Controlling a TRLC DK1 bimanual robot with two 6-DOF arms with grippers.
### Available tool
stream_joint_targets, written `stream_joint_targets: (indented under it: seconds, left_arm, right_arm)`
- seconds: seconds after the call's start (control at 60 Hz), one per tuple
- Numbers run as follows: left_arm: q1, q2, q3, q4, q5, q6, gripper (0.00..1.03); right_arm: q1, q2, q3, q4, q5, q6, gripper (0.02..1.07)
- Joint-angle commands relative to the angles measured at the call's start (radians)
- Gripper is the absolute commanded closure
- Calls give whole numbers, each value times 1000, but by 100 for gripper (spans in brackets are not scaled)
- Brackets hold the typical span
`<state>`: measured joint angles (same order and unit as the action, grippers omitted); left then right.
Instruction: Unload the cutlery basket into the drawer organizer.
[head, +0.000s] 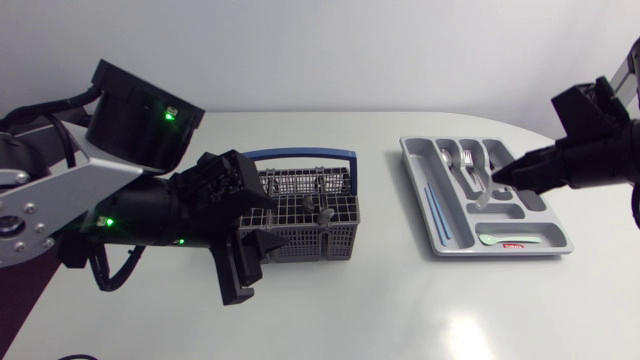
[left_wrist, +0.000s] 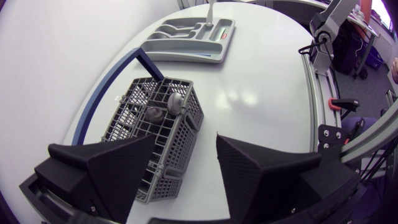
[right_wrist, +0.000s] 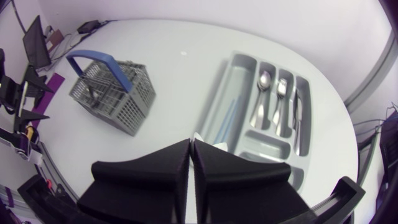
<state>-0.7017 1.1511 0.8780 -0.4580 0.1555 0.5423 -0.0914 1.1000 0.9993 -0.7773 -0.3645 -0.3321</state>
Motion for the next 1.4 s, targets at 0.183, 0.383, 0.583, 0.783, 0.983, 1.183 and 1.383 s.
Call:
stream_joint_targets:
  seconds: [0.183, 0.383, 0.583, 0.783, 0.983, 1.183, 1.383]
  left_arm:
    - [-4, 16, 19, 13, 3, -4, 17]
    - [-5, 15, 19, 15, 6, -1, 17]
    - [4, 4, 6, 13, 12, 13, 17]
    - [-1, 2, -1, 15, 13, 10, 17]
    - [-5, 7, 22, 5, 10, 4, 17]
    - [-18, 12, 33, -8, 6, -5, 17]
    - [-1, -7, 21, -22, 4, 1, 17]
  right_arm:
    - [-202, 77, -154, 154, 114, -168, 101]
    - [-235, 202, -212, 340, 254, -176, 101]
    - [-231, 264, -228, 415, 352, -156, 101]
    - [-205, 359, -264, 513, 381, -134, 101]
    - [-97, 368, -292, 541, 401, -82, 75]
    - [-57, 336, -291, 541, 394, -70, 47]
    - [-50, 92, -284, 426, 254, -116, 40]
